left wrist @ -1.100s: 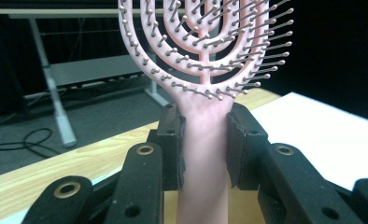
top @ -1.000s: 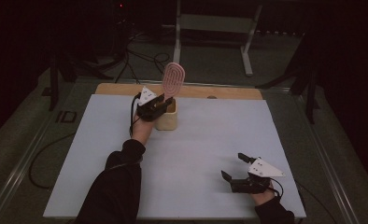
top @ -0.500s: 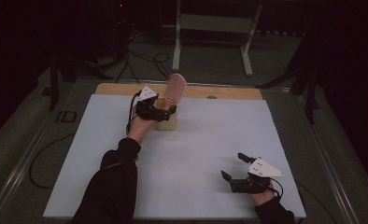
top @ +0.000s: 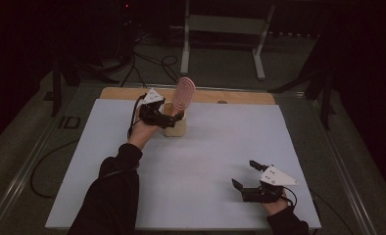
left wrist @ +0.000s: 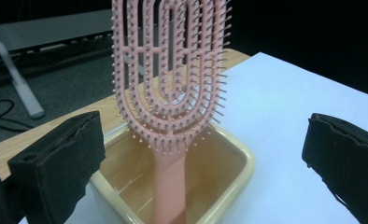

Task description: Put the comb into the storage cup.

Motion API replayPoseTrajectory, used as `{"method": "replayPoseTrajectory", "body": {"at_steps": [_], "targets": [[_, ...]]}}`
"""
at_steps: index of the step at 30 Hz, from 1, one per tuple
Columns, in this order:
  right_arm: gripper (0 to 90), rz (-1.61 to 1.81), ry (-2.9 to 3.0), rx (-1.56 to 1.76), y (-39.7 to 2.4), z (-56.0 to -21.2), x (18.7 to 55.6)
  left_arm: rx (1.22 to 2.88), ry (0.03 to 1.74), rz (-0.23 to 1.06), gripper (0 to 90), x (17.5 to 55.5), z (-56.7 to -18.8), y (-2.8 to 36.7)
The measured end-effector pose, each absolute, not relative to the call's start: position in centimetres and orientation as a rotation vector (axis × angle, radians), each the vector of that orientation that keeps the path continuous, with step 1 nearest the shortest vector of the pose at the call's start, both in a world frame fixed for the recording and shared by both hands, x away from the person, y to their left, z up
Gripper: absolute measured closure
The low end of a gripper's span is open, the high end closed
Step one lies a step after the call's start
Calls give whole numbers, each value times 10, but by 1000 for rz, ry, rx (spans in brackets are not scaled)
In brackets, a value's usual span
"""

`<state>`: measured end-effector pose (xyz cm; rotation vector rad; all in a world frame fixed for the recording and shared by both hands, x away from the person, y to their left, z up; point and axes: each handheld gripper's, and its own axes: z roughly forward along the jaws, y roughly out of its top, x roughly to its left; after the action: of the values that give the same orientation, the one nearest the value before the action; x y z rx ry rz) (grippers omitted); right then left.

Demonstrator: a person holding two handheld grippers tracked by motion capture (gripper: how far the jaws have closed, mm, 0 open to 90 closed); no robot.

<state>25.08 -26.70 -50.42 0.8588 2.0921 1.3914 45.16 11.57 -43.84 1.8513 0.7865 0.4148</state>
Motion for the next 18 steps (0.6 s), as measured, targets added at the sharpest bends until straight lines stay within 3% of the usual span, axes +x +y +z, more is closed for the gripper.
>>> {"method": "replayPoseTrajectory", "body": {"at_steps": [18], "targets": [[86,1388,2089,851,-267,-503,250,1905,735,372,0,429,-422,133]]}}
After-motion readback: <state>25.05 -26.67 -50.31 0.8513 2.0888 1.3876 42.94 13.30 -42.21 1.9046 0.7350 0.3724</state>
